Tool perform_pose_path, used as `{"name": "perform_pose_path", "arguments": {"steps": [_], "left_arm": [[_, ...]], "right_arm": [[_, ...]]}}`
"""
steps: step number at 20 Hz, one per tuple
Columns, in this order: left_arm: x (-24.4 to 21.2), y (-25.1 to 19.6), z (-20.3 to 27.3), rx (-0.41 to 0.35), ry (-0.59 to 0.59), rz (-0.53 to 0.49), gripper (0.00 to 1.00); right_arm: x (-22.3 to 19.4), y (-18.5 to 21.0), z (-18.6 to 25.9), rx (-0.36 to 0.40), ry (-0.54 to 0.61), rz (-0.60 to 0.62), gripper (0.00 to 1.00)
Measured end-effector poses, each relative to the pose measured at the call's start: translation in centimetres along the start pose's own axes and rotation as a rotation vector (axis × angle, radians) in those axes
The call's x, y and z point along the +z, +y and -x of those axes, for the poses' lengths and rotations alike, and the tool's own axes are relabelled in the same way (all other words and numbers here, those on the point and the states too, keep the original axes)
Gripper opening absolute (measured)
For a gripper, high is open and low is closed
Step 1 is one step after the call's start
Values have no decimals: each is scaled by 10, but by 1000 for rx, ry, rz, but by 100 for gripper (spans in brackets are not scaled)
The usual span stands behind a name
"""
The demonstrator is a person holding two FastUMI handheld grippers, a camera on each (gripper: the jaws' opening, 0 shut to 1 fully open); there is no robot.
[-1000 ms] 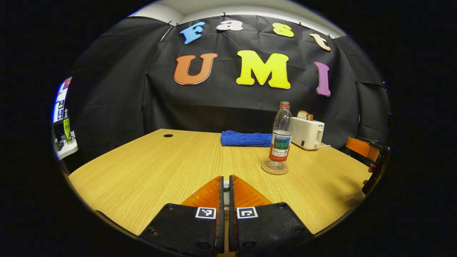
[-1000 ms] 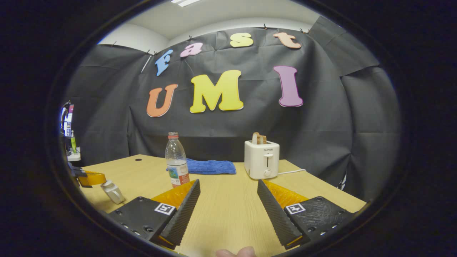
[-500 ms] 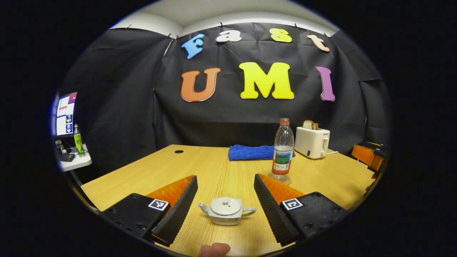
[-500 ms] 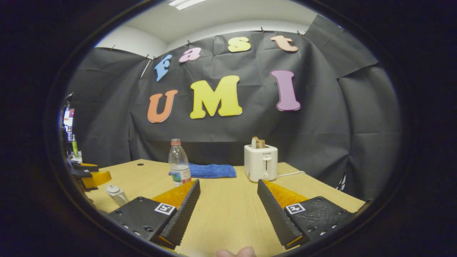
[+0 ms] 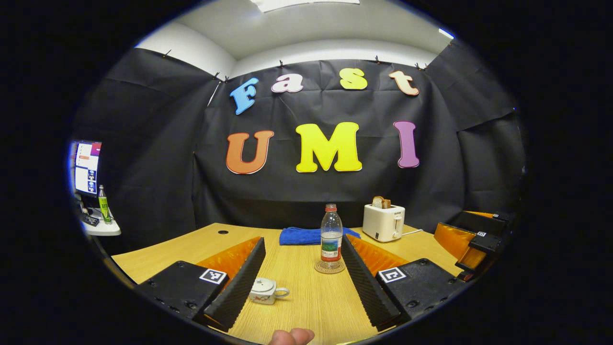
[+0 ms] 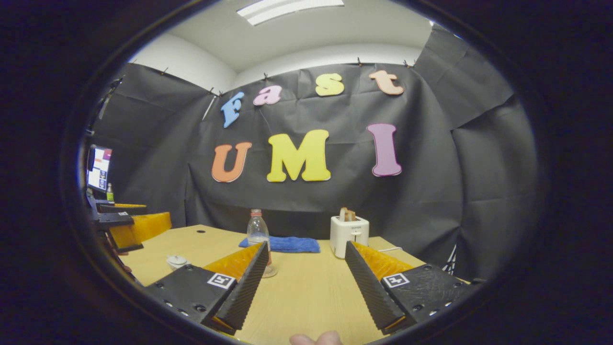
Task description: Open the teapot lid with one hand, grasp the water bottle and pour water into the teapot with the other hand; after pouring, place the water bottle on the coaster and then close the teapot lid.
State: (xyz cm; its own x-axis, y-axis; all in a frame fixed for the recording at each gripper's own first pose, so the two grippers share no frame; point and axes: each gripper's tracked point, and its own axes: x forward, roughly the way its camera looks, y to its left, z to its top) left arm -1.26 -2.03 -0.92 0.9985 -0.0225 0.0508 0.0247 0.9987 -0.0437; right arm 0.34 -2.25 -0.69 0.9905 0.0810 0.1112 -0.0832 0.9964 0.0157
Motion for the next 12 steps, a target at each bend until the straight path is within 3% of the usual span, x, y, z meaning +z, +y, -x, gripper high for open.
{"name": "perform_pose_path", "arguments": {"steps": [6, 12], "left_arm": [[13, -10, 29, -6, 0, 24, 99], [17, -10, 22, -1, 18, 51, 99]], "right_arm": [[15, 11, 29, 17, -20, -6, 93], [24, 15, 25, 4, -17, 15, 93]]}}
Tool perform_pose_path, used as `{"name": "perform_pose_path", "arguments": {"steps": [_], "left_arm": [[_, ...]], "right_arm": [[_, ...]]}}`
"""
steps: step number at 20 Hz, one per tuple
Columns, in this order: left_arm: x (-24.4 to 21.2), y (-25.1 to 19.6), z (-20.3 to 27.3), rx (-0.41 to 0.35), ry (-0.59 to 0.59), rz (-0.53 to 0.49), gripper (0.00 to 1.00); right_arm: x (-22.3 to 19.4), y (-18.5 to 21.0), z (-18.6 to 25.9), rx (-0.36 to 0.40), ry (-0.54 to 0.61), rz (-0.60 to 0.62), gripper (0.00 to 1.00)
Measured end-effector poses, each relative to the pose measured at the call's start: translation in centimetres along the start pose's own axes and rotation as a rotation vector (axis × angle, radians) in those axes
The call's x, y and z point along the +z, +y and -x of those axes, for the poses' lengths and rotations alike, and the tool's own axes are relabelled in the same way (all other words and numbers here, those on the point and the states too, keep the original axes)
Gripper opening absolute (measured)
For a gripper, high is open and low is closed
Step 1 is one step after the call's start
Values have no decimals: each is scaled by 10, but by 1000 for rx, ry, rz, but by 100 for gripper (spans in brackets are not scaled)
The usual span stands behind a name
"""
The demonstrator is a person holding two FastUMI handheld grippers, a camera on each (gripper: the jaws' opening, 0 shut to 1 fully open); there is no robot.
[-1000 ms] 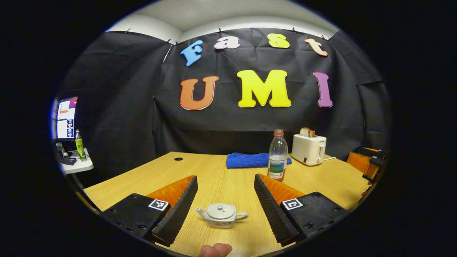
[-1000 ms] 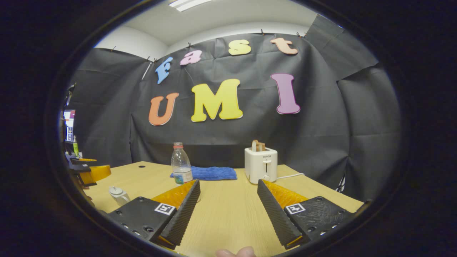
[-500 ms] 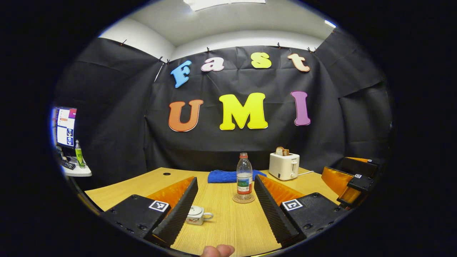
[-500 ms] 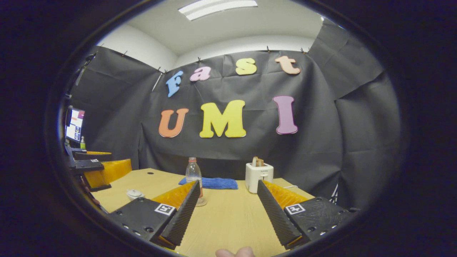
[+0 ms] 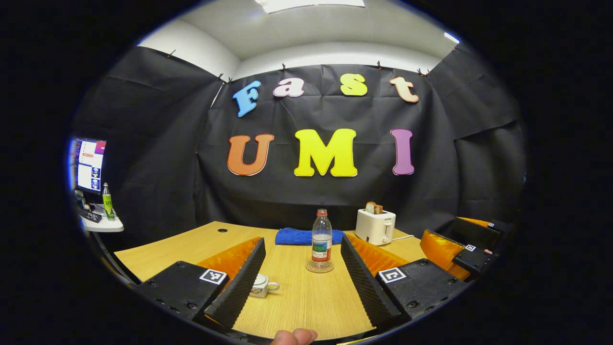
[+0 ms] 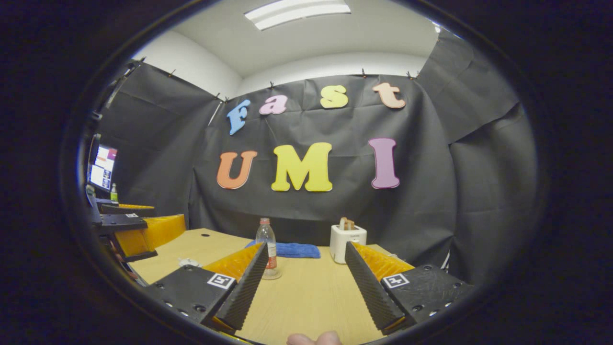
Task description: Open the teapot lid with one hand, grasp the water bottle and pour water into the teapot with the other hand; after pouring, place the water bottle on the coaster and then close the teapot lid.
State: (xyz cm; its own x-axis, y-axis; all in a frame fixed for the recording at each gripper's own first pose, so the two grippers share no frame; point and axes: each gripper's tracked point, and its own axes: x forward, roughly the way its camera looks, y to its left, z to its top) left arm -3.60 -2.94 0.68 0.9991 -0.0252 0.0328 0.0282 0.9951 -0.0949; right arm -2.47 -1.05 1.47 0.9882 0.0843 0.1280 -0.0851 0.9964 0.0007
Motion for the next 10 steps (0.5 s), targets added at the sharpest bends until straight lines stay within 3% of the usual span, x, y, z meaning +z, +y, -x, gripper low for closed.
{"name": "perform_pose_path", "arguments": {"steps": [10], "left_arm": [[14, 2, -11, -5, -18, -11, 100]], "right_arm": [[5, 1, -5, -14, 14, -35, 95]]}}
